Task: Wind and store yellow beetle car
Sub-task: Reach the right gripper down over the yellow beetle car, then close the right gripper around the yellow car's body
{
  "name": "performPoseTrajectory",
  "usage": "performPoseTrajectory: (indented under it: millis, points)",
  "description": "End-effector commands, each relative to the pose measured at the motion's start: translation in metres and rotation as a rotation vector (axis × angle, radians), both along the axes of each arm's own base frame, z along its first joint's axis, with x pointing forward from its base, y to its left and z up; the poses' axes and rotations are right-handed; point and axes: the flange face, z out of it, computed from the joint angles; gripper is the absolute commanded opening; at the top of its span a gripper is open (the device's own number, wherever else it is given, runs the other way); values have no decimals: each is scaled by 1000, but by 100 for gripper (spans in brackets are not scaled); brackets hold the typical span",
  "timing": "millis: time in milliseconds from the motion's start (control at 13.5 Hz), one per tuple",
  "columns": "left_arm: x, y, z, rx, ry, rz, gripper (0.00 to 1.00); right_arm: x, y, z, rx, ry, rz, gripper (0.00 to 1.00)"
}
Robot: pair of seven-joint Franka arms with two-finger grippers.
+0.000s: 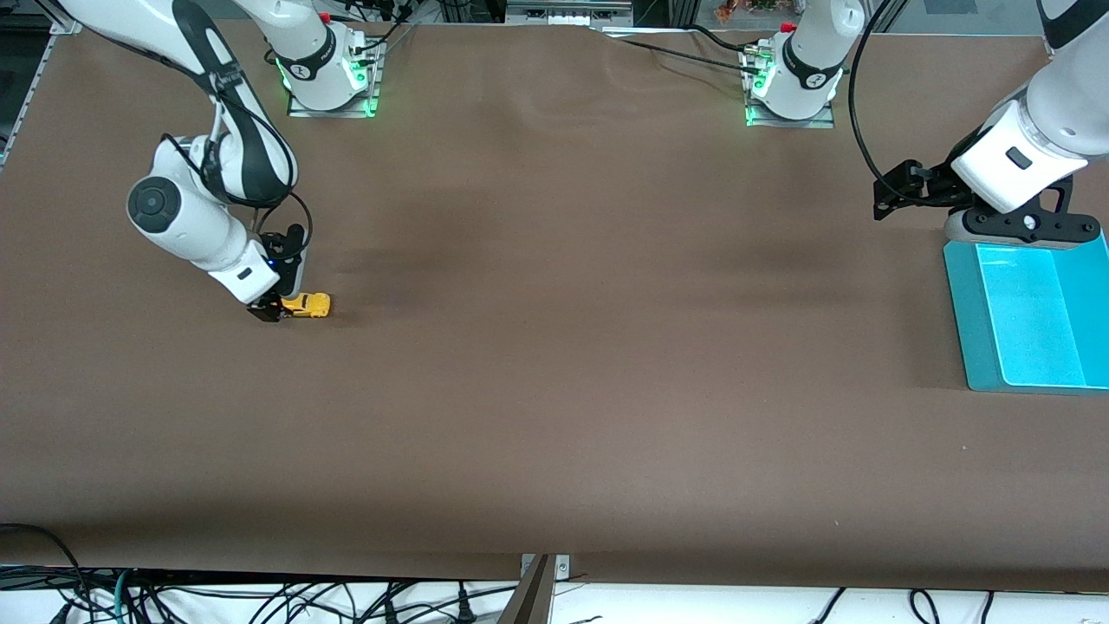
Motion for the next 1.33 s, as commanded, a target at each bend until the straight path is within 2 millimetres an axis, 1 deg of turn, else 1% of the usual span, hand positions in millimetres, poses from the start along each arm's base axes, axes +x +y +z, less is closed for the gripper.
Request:
performPoseTrajectory:
  millis: [0, 296, 370, 444, 591, 665, 739, 887, 961, 1035, 1109, 1257]
  points:
    - [2, 2, 6, -15, 6, -15, 100, -2, -5, -11, 6, -22, 52, 100]
    - [2, 2, 6, -15, 6, -15, 100, -1, -7, -23, 10, -40, 67, 99]
    - [2, 2, 6, -15, 6, -15, 100, -1, -7, -27, 11, -40, 67, 92]
    - [2, 2, 6, -15, 6, -15, 100, -1, -7, -28, 11, -43, 67, 81]
    - [2, 2, 6, -15, 6, -15, 100, -1, -7, -29, 12, -42, 67, 48]
    - [2, 2, 7, -15, 5, -15, 100, -1, -7, -29, 12, -42, 67, 34]
    - [2, 2, 6, -15, 6, -15, 100, -1, -7, -28, 11, -42, 65, 22]
    - [2, 2, 7, -15, 5, -15, 100, 0, -5, -24, 8, -42, 74, 6]
    - [2, 2, 6, -15, 6, -15, 100, 1, -3, -20, 8, -48, 76, 6]
    - [2, 2, 6, -15, 6, -15, 100, 1, 16, -12, 18, -53, 97, 6]
    - [2, 3, 7, -15, 5, -14, 100, 1, 30, -8, 27, -53, 110, 6]
    - [2, 2, 7, -15, 5, -15, 100, 3, 39, -9, 33, -54, 95, 6]
